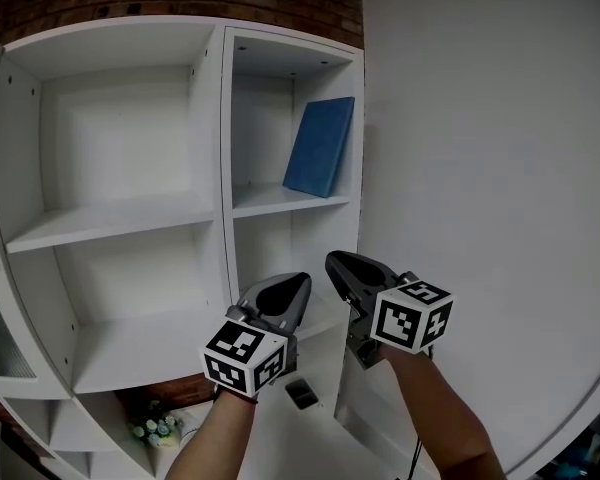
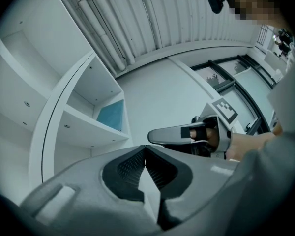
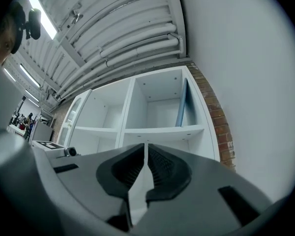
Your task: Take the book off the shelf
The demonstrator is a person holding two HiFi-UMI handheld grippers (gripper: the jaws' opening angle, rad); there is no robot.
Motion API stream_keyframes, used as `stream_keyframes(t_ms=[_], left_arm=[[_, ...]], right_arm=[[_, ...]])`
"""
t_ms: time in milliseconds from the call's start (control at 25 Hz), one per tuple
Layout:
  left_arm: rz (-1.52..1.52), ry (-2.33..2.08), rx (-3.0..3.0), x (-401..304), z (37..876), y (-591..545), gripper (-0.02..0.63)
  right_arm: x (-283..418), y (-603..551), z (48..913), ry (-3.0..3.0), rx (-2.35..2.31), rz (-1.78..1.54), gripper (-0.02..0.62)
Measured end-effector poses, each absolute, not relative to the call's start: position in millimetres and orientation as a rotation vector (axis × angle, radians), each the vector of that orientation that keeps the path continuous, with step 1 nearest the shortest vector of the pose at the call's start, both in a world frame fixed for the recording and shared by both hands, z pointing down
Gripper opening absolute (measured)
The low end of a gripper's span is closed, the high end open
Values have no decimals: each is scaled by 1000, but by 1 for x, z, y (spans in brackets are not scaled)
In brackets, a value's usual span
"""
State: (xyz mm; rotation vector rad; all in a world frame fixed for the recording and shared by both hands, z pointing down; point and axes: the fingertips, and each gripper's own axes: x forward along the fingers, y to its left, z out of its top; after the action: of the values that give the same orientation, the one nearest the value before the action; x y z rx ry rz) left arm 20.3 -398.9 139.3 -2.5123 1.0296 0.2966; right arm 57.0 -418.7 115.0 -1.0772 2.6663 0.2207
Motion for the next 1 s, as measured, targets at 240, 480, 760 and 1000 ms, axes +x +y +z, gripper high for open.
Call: stream_keyframes(t_ms=[240, 480, 760, 1000], left_arm=[[286, 1058, -2506, 20, 121, -411, 9], [291, 1080, -2484, 18, 105, -417, 11], [275, 1085, -2479, 23, 101, -424, 11], [278, 1075, -2476, 29, 98, -426, 11]], right_arm=[[66, -431, 89, 2659, -1088, 199, 18], [75, -444, 78, 2650, -1101, 162, 18], [71, -457, 73, 2678, -1080, 117, 67], [76, -474, 49, 2663, -1114, 100, 95]])
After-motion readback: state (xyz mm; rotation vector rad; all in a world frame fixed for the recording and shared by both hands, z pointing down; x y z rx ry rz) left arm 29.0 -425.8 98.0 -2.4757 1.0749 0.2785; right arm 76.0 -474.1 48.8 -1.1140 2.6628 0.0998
